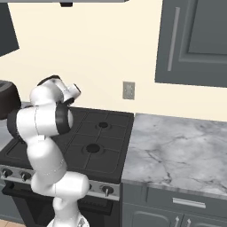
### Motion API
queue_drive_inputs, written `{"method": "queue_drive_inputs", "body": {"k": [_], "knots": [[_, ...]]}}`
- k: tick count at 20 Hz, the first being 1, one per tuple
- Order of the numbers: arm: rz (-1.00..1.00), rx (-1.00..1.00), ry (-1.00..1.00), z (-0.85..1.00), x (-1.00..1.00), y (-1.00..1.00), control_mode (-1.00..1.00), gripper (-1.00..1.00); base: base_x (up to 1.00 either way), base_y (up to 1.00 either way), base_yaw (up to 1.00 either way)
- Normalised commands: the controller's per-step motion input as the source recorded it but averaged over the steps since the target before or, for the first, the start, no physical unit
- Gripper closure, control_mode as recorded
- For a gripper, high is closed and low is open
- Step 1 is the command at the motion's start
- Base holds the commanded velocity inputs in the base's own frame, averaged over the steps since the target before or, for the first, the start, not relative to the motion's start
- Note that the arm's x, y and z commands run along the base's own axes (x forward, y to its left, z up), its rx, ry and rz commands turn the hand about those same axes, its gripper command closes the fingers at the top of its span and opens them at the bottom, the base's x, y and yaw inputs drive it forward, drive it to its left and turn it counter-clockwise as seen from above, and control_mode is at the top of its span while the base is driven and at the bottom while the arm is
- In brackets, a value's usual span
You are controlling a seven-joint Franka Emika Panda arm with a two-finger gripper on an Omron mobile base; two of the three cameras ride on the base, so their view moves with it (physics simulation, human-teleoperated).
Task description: The kettle is done boiling. Turn off the stove, then wait for 300 timesteps before moving the kettle to the dining table.
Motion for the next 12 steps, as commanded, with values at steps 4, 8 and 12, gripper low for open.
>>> {"method": "queue_drive_inputs", "body": {"k": [4, 8, 12], "knots": [[-0.10, 0.00, -0.01, 0.44, -0.46, -0.05, -1.00, 1.00, 0.00, 0.00, 0.00], [-0.11, 0.00, -0.02, 0.41, -0.50, -0.08, -1.00, 1.00, 0.00, 0.00, 0.00], [-0.11, 0.00, 0.00, 0.49, -0.52, -0.11, -1.00, 1.00, 0.00, 0.00, 0.00]]}}
